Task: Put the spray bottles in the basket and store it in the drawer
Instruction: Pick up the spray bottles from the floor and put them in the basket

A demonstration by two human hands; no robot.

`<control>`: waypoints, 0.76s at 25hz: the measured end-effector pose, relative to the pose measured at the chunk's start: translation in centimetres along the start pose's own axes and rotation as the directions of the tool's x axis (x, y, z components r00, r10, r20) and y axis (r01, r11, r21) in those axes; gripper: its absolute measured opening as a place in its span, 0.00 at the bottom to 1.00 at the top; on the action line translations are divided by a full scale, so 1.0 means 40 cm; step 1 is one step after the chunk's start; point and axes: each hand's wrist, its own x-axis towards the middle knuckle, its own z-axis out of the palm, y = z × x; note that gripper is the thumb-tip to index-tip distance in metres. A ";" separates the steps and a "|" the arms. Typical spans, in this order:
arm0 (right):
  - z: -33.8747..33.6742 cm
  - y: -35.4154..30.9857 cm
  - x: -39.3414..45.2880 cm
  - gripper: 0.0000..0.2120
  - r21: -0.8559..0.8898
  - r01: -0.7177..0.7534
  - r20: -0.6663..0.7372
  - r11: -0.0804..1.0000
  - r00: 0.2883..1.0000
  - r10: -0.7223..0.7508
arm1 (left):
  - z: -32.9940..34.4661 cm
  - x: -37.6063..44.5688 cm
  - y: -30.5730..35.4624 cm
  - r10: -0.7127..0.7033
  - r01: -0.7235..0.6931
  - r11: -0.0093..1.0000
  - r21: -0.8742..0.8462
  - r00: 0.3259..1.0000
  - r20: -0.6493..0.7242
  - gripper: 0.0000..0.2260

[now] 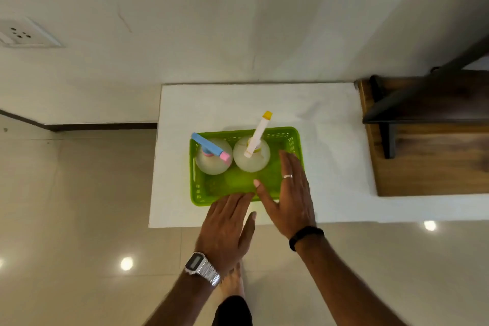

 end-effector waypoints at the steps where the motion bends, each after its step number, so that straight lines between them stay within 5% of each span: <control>1: -0.022 0.019 -0.042 0.37 -0.074 0.076 -0.029 0.994 0.996 -0.079 | -0.001 -0.018 0.018 0.052 -0.052 0.999 -0.008 0.998 0.029 0.15; 4: -0.072 0.093 -0.183 0.33 -0.216 0.119 0.035 0.969 0.993 -0.114 | 0.025 -0.072 0.076 0.166 -0.171 0.985 0.015 0.971 0.175 0.12; 6: -0.115 0.180 -0.305 0.33 -0.235 0.031 0.078 0.972 0.997 -0.013 | 0.077 -0.105 0.139 0.205 -0.226 0.974 0.032 0.928 0.312 0.13; 10: -0.220 0.415 -0.571 0.33 -0.258 -0.254 0.096 0.932 0.953 0.286 | 0.248 -0.175 0.305 0.162 -0.341 0.931 0.131 0.706 0.689 0.22; 14: -0.317 0.672 -0.840 0.35 -0.228 -0.565 0.079 0.793 0.801 0.593 | 0.439 -0.217 0.511 0.136 -0.490 0.851 0.187 0.551 0.823 0.28; 19: -0.399 0.965 -1.209 0.36 -0.195 -0.820 -0.020 0.538 0.552 0.834 | 0.713 -0.298 0.879 0.309 -0.696 0.712 0.095 0.432 0.848 0.31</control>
